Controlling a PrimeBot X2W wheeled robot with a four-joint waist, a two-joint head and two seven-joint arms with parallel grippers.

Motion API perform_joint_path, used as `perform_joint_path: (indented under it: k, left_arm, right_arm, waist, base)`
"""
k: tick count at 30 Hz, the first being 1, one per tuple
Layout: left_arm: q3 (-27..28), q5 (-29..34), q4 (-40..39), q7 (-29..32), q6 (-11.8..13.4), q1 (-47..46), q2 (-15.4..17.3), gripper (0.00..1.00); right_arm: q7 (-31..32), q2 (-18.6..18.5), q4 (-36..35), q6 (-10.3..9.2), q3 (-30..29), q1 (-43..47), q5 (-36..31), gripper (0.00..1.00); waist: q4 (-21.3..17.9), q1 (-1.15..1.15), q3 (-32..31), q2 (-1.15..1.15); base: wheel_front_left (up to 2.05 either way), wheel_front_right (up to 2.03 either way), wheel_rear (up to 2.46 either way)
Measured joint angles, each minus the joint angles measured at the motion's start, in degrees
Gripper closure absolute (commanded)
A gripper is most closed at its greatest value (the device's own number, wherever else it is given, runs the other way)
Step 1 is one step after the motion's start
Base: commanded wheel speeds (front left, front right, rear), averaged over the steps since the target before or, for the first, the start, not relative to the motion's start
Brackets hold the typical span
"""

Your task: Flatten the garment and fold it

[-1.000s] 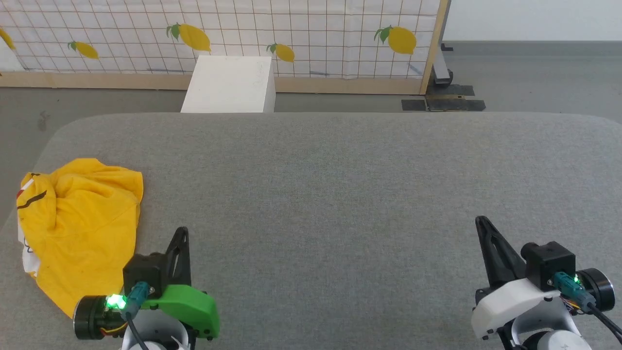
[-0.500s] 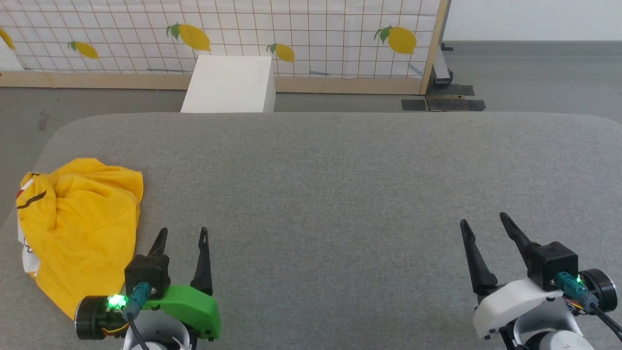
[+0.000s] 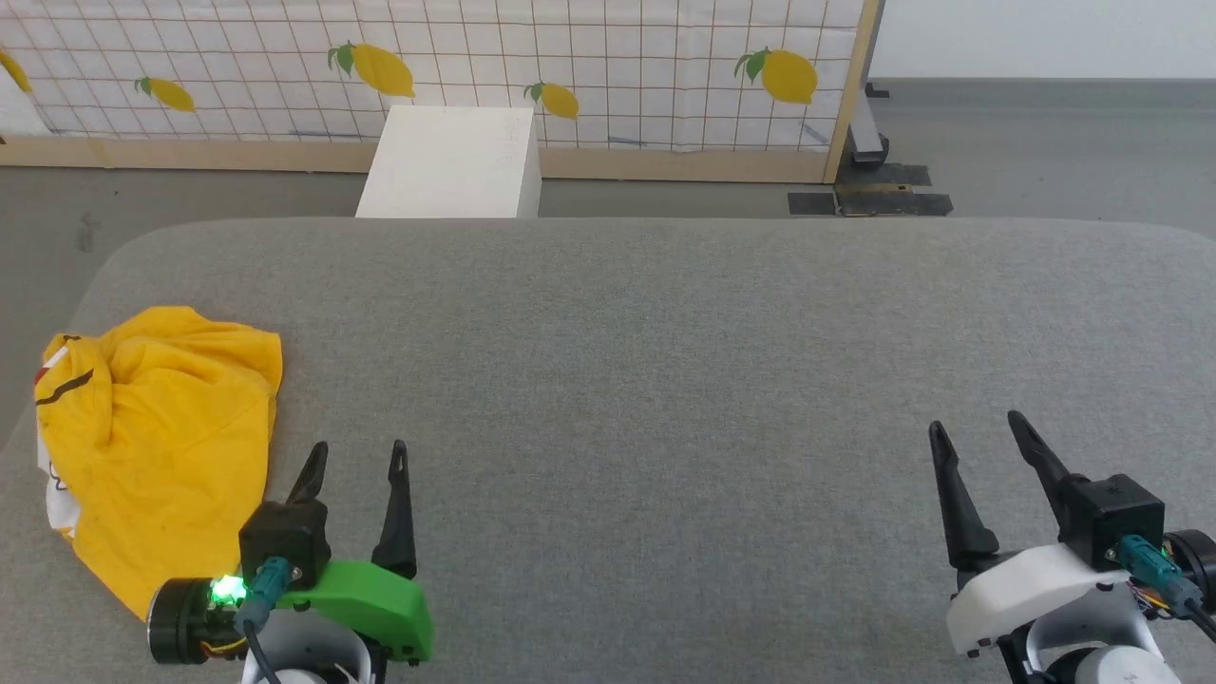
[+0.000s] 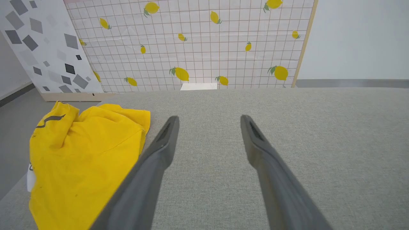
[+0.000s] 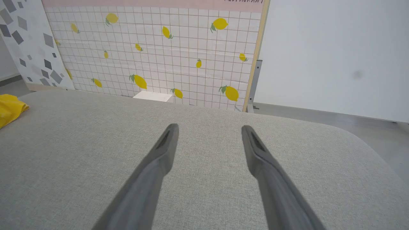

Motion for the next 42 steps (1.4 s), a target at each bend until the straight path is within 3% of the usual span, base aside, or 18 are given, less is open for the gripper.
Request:
perform_joint_path:
  k: [20,42]
  left_arm:
    - [-0.24,-1.12,-0.07,-2.53,-0.03,1.19,0.00,0.00]
    - [-0.03,-3.11,-0.21,-5.13,-0.03,2.61,0.00,0.00]
  right_arm:
    - [-2.47,0.00,0.00,0.00,-0.92,0.38,0.14,0.00]
    - [-5.05,0.00,1.00,0.00,-0.44,1.25,0.14,0.00]
  waist:
    - [4.72,0.00,0.08,0.00]
    - [15.01,0.00,-0.12,0.00]
  base:
    - [0.00,0.00,0.00]
    - [0.00,0.00,0.00]
